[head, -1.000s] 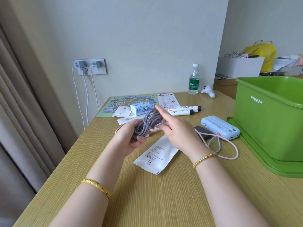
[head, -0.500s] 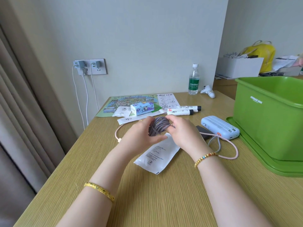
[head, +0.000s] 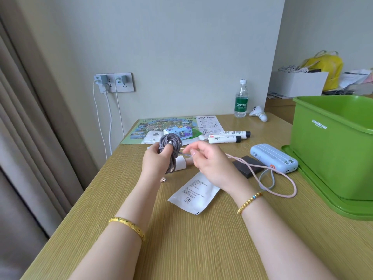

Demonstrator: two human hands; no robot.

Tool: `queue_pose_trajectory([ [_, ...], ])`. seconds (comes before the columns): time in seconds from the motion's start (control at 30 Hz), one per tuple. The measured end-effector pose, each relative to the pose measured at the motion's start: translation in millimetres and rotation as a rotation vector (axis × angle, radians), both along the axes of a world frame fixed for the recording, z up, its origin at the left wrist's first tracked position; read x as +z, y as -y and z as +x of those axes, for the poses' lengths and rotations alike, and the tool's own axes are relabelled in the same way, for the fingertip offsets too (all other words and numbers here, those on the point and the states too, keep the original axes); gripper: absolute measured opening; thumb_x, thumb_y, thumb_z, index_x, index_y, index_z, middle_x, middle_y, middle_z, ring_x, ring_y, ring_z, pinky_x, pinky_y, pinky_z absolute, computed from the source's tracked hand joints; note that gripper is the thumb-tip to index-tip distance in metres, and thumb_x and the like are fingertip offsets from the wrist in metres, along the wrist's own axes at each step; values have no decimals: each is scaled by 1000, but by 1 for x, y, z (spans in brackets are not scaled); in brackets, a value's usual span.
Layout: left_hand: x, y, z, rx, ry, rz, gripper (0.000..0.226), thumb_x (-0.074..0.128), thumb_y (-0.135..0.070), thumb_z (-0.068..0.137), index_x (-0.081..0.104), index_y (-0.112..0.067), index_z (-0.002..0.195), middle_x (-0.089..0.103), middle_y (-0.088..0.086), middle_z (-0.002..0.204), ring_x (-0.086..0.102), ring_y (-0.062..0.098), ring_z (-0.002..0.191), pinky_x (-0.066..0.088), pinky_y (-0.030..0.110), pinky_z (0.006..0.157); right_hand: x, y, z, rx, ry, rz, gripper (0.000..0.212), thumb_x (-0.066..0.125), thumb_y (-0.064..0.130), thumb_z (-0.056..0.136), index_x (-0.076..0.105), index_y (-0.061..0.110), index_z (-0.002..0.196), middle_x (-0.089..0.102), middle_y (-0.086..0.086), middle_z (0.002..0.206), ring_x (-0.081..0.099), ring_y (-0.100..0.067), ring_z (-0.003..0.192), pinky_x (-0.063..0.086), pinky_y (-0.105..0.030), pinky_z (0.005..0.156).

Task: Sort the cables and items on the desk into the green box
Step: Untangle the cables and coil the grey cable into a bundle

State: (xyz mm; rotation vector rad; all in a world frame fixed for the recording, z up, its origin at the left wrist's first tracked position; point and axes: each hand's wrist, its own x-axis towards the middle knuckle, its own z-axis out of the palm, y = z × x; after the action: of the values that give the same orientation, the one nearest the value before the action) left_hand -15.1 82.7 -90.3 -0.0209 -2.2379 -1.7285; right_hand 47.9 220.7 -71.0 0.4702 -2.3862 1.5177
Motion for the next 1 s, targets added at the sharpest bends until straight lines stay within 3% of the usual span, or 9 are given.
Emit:
queue_pose_trajectory([
  [0.07,-2,-2,-1,-7,28,-7,23,48,-23,89,49,-16,67,47,-4,57,41,15,56,31,25,49,1,2,3,27,31,-99,22,39,10,97,58,16,88,48,15,44,38,-1,43,28,-15,48],
  [0.13,-4,-3,-2,-54,70,-46,21,47,-31,91,57,-14,84,57,2,73,50,21,70,37,28,55,4,-3,5,72,79,-239,20,41,9,97,59,11,90,54,5,56,47,-10,48,36,-19,48],
  [0.2,-6,-3,-2,-108,97,-67,29,45,-37,93,59,-12,97,64,8,90,58,26,85,44,31,63,5,-11,4,217,168,-419,18,50,17,92,59,8,106,69,-5,85,66,-14,75,48,-22,57],
  [0.3,-4,-1,-2,-135,115,-16,33,46,-40,93,59,-12,104,66,12,104,60,27,100,49,38,83,3,-14,0,305,231,-565,31,52,12,90,51,8,121,68,-3,110,63,-15,105,53,-22,71],
  [0.4,-3,-1,-1,-151,101,19,32,48,-41,93,58,-14,106,65,12,107,60,27,104,47,41,90,0,-12,-4,37,137,-357,21,43,8,96,61,13,105,71,2,88,66,-11,81,45,-16,59],
  [0.5,-3,-3,2,-223,89,58,25,49,-41,92,57,-19,101,65,10,107,61,25,102,48,42,88,-1,-12,-5,-102,52,-349,22,48,19,95,66,28,86,65,13,77,57,4,68,40,-9,55],
  [0.6,-3,-5,4,-255,50,63,28,49,-42,93,57,-16,101,64,10,101,58,19,88,43,34,75,-1,-13,-5,-102,26,-337,23,47,26,95,67,27,82,65,13,83,55,4,71,39,-7,54],
  [0.8,-3,-11,10,-308,-42,-11,20,50,-34,94,56,-16,88,48,-7,63,42,-7,38,28,8,34,-1,-12,-7,-70,90,-411,17,54,19,92,62,5,87,61,2,58,43,-5,43,31,-9,41],
  [1.0,-3,-12,15,-371,-38,-90,21,47,-36,95,54,-17,99,56,-5,76,51,-3,58,36,6,46,-6,-14,-8,-141,203,-284,23,58,21,89,62,9,70,59,3,52,39,0,36,31,-6,38],
])
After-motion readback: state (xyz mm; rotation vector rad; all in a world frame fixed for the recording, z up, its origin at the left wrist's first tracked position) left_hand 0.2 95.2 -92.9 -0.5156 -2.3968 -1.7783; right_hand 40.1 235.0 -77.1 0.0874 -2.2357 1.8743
